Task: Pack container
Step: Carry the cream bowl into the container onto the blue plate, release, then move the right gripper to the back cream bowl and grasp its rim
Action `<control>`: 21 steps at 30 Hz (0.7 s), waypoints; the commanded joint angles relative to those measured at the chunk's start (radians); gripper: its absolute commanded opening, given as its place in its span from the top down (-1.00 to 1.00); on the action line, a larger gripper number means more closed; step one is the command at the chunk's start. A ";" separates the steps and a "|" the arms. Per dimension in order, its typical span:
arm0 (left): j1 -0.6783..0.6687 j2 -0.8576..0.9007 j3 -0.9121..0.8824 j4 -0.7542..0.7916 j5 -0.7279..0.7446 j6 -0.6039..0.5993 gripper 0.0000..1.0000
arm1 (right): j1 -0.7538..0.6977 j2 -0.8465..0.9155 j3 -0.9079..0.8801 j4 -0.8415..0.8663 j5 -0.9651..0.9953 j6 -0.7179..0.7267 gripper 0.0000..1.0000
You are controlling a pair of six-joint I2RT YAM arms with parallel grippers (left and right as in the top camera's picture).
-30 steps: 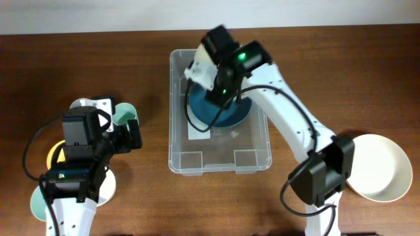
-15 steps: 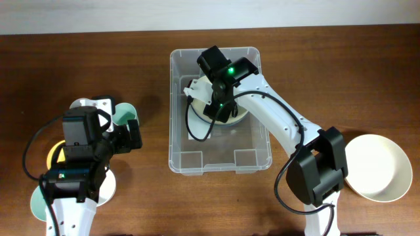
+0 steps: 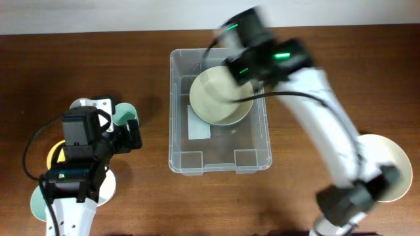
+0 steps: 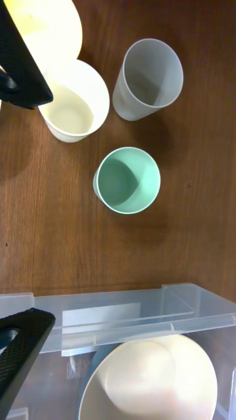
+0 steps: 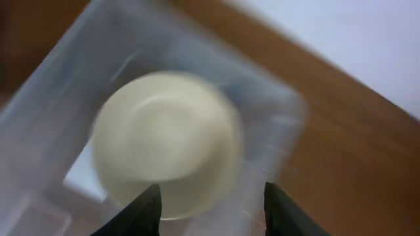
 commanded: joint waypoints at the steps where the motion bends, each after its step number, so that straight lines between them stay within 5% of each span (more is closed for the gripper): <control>1: -0.001 0.000 0.019 -0.001 0.011 -0.013 -0.99 | -0.154 -0.111 0.024 -0.055 0.077 0.320 0.10; 13: -0.001 0.000 0.019 0.000 0.011 -0.013 -0.99 | -0.419 -0.229 0.023 -0.579 0.054 0.480 0.20; 21: -0.001 0.000 0.019 0.000 0.011 -0.013 -0.99 | -0.526 -0.472 -0.162 -0.562 0.056 0.529 0.14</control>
